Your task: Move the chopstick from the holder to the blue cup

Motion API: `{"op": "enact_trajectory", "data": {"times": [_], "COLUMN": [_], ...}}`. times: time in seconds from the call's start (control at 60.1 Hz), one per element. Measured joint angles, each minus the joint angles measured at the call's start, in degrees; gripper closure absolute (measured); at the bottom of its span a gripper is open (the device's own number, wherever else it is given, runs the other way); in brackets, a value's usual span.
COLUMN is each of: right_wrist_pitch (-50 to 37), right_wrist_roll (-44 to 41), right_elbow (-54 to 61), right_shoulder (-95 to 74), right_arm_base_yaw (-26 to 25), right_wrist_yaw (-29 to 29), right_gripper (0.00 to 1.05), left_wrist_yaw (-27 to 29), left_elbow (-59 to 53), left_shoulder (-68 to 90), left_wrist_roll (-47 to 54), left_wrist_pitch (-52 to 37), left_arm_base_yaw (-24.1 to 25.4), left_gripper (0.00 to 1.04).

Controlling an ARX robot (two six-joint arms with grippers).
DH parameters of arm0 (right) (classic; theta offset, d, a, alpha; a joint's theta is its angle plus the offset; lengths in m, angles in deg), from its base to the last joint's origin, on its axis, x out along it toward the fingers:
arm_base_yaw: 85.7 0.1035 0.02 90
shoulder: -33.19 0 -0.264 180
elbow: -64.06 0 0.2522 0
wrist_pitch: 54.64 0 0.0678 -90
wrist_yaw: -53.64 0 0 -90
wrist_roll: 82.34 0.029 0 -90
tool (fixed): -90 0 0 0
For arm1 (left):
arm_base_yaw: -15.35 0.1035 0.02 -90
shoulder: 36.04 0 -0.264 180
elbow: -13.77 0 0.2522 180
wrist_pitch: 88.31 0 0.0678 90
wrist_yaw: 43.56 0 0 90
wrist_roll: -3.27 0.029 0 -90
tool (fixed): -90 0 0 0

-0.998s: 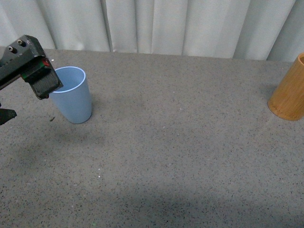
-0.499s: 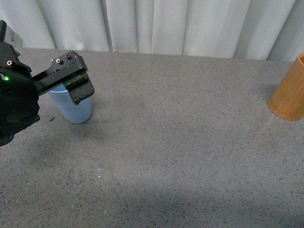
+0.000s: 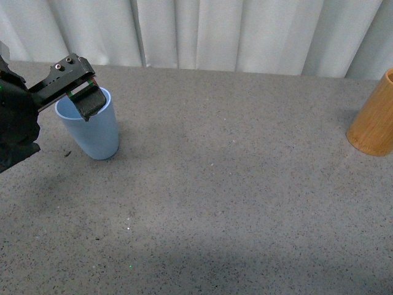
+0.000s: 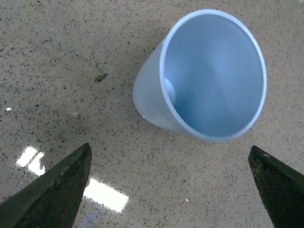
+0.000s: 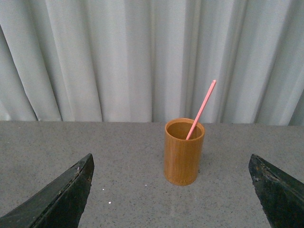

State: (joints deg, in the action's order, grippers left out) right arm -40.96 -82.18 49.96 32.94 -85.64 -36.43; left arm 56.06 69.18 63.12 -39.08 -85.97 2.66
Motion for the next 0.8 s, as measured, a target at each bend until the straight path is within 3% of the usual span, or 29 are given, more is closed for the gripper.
{"op": "enact_trajectory", "data": {"times": [0.799], "right_wrist_pitch": [0.0], "right_wrist_roll": [0.0], "right_elbow": [0.0], "right_shoulder": [0.0], "right_arm_base_yaw": [0.0], "right_wrist_yaw": [0.0], "right_gripper": [0.09], "left_wrist_yaw": [3.91], "left_elbow": [5.9], "left_shoulder": [6.95], "left_wrist_roll": [1.33], "left_wrist_pitch": [1.95], "left_arm_base_yaw": [4.35], "left_gripper": [0.07]}}
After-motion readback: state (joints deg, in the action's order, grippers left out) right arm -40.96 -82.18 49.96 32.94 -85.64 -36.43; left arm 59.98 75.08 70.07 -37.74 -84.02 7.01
